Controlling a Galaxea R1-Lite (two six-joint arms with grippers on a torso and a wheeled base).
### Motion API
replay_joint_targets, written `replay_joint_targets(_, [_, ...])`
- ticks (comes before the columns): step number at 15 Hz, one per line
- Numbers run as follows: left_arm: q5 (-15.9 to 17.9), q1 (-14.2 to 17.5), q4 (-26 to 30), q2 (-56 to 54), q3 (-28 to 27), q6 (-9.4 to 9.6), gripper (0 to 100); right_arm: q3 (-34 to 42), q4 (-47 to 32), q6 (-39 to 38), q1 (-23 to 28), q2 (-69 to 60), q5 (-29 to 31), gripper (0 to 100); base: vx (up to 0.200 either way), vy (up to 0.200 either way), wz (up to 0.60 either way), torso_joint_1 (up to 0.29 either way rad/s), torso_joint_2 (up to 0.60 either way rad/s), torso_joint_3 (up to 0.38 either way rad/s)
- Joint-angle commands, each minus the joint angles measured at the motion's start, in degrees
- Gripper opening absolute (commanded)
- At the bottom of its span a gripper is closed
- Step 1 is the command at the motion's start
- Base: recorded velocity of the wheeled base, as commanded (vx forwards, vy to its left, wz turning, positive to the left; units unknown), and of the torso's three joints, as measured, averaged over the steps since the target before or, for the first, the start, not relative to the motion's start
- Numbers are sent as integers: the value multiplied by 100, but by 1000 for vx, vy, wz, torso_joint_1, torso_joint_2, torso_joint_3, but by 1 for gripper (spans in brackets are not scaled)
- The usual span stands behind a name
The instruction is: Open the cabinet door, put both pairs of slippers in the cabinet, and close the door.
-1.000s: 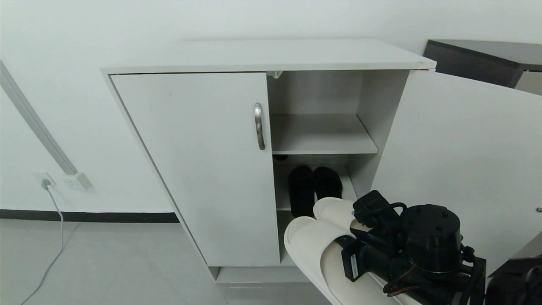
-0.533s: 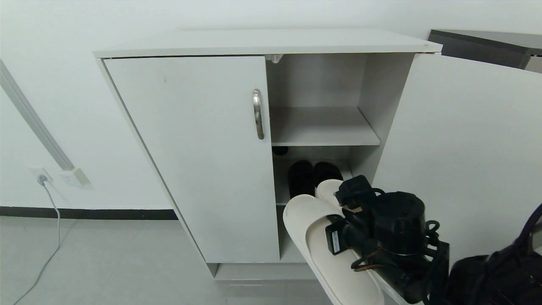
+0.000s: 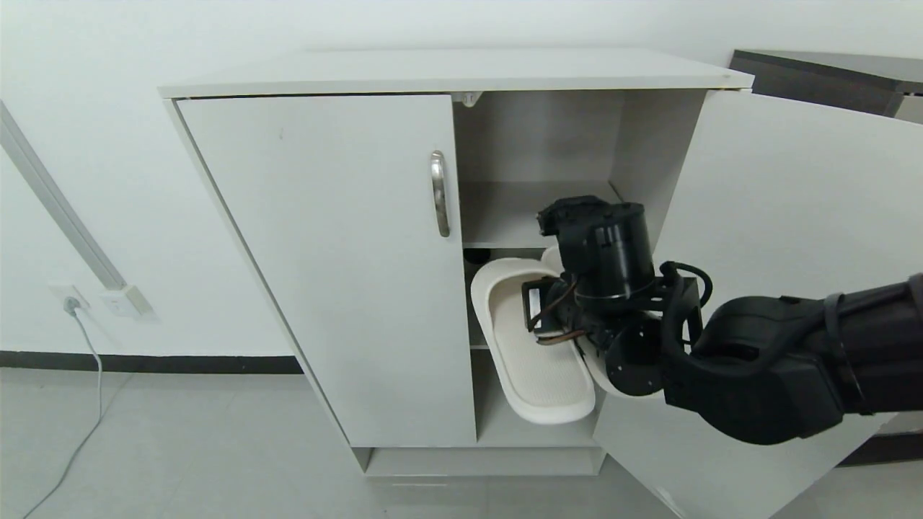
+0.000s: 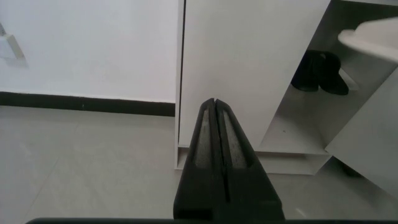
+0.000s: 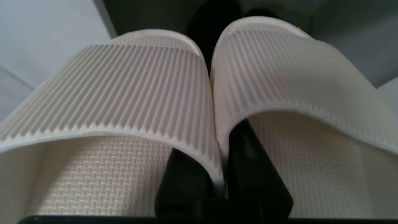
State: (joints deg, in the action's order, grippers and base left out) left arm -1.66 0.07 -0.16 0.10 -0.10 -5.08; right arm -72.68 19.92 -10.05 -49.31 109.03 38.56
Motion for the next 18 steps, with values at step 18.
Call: replay_joint_targets(18, [-10,1,-2,-1,1,-28,0,-835,-375,20,220,206,460,0,67,0,0,-1,1,1])
